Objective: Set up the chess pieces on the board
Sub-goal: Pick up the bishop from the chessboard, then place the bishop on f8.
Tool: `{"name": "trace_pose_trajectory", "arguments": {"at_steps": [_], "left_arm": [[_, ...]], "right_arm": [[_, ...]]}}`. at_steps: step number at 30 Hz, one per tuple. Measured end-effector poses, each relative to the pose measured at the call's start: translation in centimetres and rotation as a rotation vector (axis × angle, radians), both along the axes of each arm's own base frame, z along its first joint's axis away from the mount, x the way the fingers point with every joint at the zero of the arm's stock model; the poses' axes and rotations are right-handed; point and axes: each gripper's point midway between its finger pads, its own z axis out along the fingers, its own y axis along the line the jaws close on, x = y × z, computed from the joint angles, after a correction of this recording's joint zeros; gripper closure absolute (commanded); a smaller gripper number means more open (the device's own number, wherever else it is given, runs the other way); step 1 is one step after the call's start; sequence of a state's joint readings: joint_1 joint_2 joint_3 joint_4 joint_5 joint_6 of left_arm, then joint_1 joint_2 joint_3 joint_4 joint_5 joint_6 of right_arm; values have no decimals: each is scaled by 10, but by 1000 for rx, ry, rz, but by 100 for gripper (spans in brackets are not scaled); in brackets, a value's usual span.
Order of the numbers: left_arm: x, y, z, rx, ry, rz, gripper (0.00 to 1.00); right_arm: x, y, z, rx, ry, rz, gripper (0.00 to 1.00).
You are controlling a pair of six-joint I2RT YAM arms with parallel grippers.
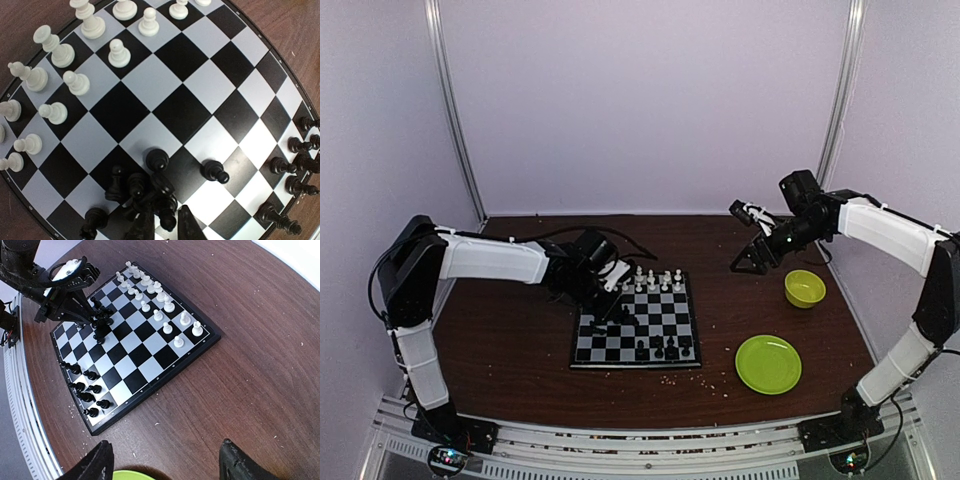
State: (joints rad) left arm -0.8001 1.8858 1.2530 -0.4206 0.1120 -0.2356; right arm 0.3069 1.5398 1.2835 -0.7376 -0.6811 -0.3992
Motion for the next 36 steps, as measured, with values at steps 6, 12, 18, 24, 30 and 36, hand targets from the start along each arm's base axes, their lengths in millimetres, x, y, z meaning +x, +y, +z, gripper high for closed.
{"name": "trace_pose_trajectory", "arguments": {"at_steps": [6,12,18,24,30,36], "left_arm": [[1,-1,1,-3,-3,-3,95],[-1,0,2,0,-1,-7,100],[-15,1,21,-4,-7,-32,100],[-49,-9,54,-70,-31,-119,100],[-82,-18,43,-63,10,-203,100],[-94,-16,28,-39,43,-228,100]], "right_arm": [[-1,0,-4,-4,14,6,30],[-1,1,-7,-2,25,13,30],[-2,2,-8,-1,30,20,31],[-3,2,-11,-1,40,24,31],[-4,3,-15,-1,60,27,32],[-5,4,-14,7,64,32,32]]}}
